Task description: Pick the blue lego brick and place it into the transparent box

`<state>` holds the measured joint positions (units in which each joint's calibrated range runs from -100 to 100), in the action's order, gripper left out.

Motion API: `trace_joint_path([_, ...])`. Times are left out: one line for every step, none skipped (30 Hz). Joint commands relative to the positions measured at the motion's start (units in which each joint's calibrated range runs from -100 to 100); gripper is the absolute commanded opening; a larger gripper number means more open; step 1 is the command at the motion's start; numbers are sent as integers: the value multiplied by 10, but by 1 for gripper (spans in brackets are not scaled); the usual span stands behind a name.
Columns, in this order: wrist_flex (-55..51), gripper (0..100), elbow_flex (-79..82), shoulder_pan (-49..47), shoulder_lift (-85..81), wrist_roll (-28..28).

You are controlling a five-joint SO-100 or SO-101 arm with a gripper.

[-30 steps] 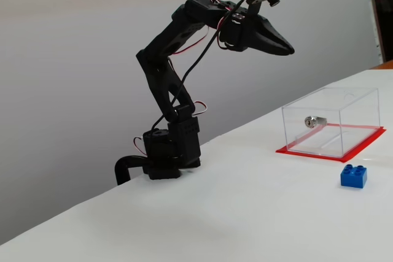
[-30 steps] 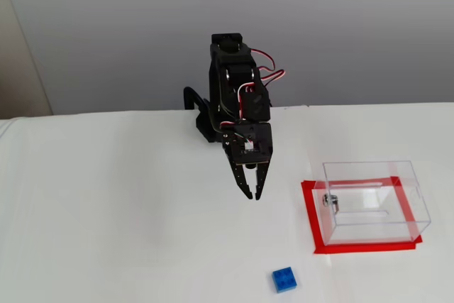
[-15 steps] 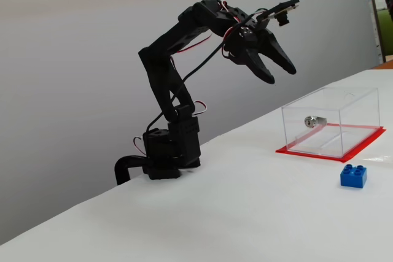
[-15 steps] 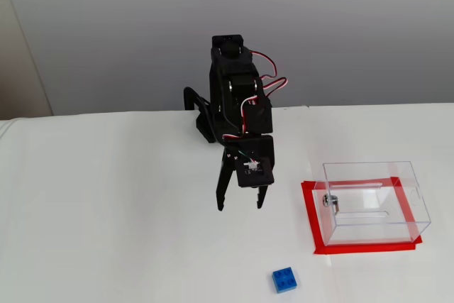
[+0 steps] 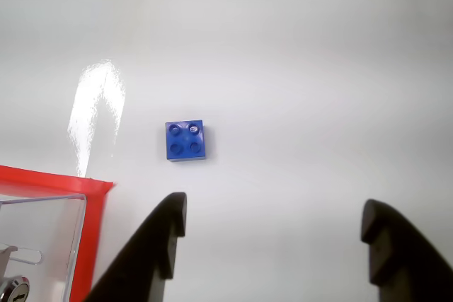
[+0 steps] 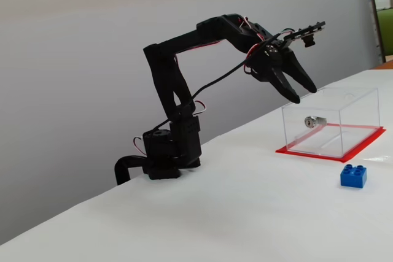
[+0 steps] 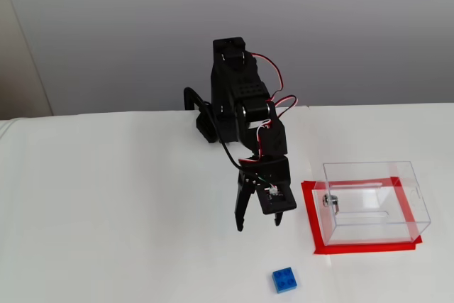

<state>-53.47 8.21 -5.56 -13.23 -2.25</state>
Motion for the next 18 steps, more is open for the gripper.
trace_joint_path([14,27,-1,-17,2,-2])
trace_joint_path([14,27,-1,-21,6,-2])
trace_joint_path([14,27,-1,-24,11,-2])
trace_joint_path([15,27,-2,-26,17,-2])
trace_joint_path([18,27,-2,-28,23,-2])
trace_joint_path([26,27,-2,-29,29,-2])
trace_joint_path([31,27,-2,-31,36,-2])
trace_joint_path([38,27,-2,-35,43,-2])
trace_joint_path([45,27,-2,-38,50,-2])
trace_joint_path([53,27,-2,-41,55,-2])
trace_joint_path([65,27,-2,-42,60,-2])
trace_joint_path([74,27,-2,-45,64,-2])
trace_joint_path([80,27,-2,-48,67,-2])
trace_joint_path([87,27,-1,-49,71,-2])
trace_joint_path([92,27,-1,-49,74,-2])
trace_joint_path([96,27,-1,-50,78,0])
trace_joint_path([100,27,-1,-50,83,1])
trace_joint_path([103,27,-1,-51,89,1])
